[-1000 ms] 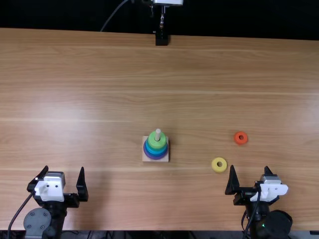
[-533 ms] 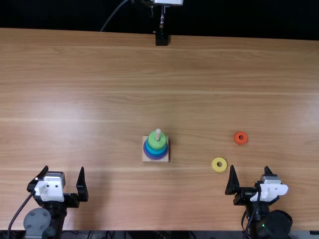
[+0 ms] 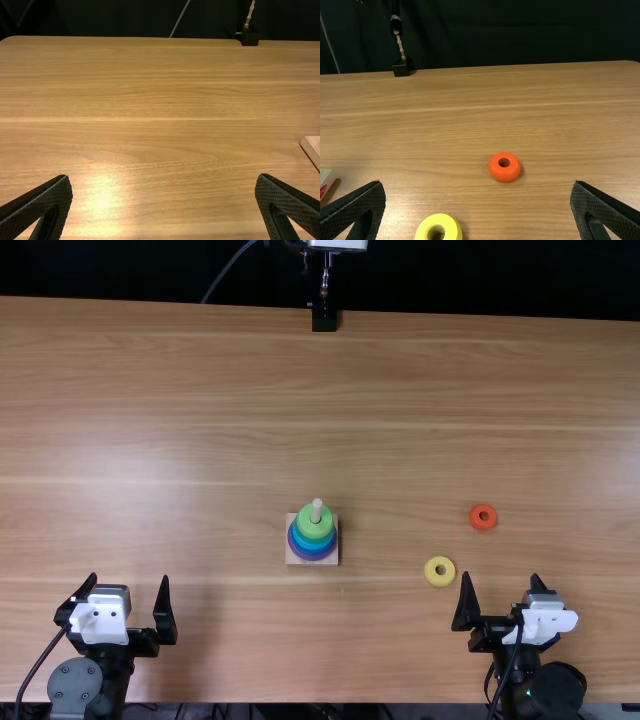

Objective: Build the Hanoi tower: stack the rings onto the peg from bottom to top in this color order: purple, dark blue, light blue, dark green, light green, yellow, orange.

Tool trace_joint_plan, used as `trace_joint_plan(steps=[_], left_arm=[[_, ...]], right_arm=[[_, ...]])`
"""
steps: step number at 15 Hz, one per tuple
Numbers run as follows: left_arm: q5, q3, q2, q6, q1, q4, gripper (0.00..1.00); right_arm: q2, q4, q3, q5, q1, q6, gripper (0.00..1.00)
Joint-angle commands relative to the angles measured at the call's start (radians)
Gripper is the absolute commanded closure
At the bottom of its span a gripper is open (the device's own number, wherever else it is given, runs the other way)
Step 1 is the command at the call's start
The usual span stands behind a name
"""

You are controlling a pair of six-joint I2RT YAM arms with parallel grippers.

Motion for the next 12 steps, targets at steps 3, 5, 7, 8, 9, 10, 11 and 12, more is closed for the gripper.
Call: trace_joint_plan(steps=[3,5,7,8,9,10,11,12], left_arm=[[-0.009,-0.105,-0.012,0.003,0.004,-0.08,0.0],[-0.009,-0.105,-0.012,0.001,0.004,-0.08,0.0],[-0.009,-0.105,-0.012,0.003,0.004,-0.08,0.0],[-0.009,-0.105,-0.012,0.001,0.004,-0.08,0.0],[-0.009,-0.105,-0.012,0.001,0.004,-0.08,0.0],[-0.009,-0.105,-0.012,0.001,0.004,-0.08,0.0],[-0.009,-0.105,-0.012,0.003,0.004,-0.08,0.0],[-0.009,-0.105,-0.012,0.001,0.004,-0.08,0.0]], right_arm=[[-0.013,0.006,0.064,0.037,-0.015,0.015,0.0],[-0.011,0.049,0.205,0.076,-0.017,0.022,0.0],[0.188,0.043,0.356,0.078,-0.009,0.02,0.0],[0.296,0.043,0.438,0.079,-0.006,0.02,0.0],[0.377,0.045,0.495,0.081,-0.006,0.02,0.0],[0.46,0.041,0.553,0.087,0.0,0.018,0.0],[0.546,0.01,0.593,0.103,0.023,0.018,0.0],[0.619,-0.071,0.636,0.109,0.053,0.02,0.0]])
